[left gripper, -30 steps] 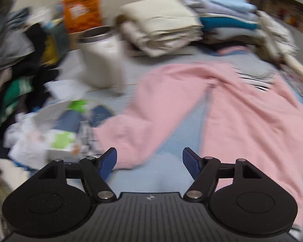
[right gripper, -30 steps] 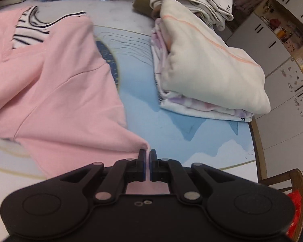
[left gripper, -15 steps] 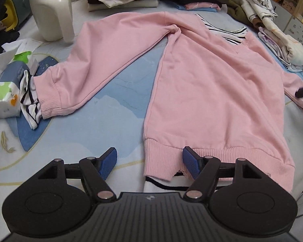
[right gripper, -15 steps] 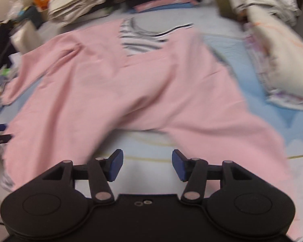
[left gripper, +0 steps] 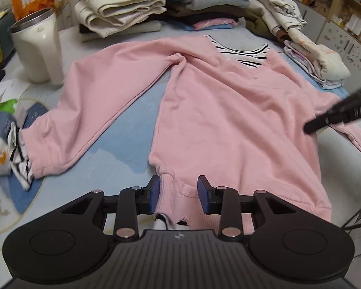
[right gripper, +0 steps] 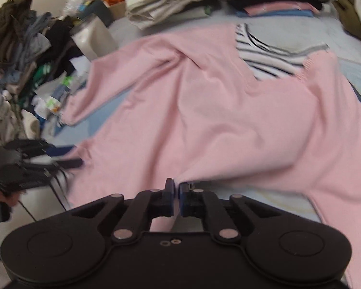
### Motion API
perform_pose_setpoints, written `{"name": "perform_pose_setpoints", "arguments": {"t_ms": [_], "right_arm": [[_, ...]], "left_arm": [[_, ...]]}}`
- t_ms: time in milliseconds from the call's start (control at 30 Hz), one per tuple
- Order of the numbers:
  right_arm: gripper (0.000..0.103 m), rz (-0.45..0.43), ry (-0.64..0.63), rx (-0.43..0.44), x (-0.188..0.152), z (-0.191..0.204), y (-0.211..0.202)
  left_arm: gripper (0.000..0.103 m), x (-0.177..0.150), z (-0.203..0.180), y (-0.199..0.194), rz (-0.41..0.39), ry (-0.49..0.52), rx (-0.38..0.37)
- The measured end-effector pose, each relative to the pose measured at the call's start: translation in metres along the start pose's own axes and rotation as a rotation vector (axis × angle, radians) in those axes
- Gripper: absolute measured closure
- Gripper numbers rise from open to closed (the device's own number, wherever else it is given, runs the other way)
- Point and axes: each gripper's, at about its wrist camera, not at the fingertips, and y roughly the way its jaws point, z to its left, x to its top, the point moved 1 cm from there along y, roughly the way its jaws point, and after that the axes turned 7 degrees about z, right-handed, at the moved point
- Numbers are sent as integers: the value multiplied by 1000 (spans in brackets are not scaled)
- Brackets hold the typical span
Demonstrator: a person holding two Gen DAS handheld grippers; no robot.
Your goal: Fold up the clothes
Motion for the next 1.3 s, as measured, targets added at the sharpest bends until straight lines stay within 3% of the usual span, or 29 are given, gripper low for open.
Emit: {"name": "perform_pose_setpoints", "arguments": {"t_ms": [167, 300, 367, 400, 433, 567, 767, 967, 1133, 1300], "right_arm": [[0, -5, -27, 16, 55, 22, 23], [0, 6, -9, -28, 88, 24, 58], [0, 19, 5, -35, 92, 21, 67], [0, 22, 5, -38, 91, 20, 70], [0, 22, -1, -35, 88, 21, 65], [0, 25, -35, -20, 69, 22, 38], [0, 71, -30, 19, 9, 14, 6], [0, 111, 85, 57, -42, 11, 32], [0, 63, 78, 127, -43, 36, 5], [0, 12, -30, 217, -3, 79, -29]], "left_arm": [[70, 2, 4, 13, 23, 33, -7], [68, 8, -9, -11, -39, 124, -53], [47, 12, -22, -22, -63, 163, -116], [28, 14, -29, -24, -74, 181, -131], [26, 16, -36, -25, -86, 202, -135], [26, 20, -48, -19, -93, 226, -175], [26, 15, -50, -15, -82, 228, -256], [26, -3, -73, -11, -41, 329, -327], [26, -12, -85, -19, -81, 402, -295], [26, -18, -78, -33, -131, 389, -273]]}}
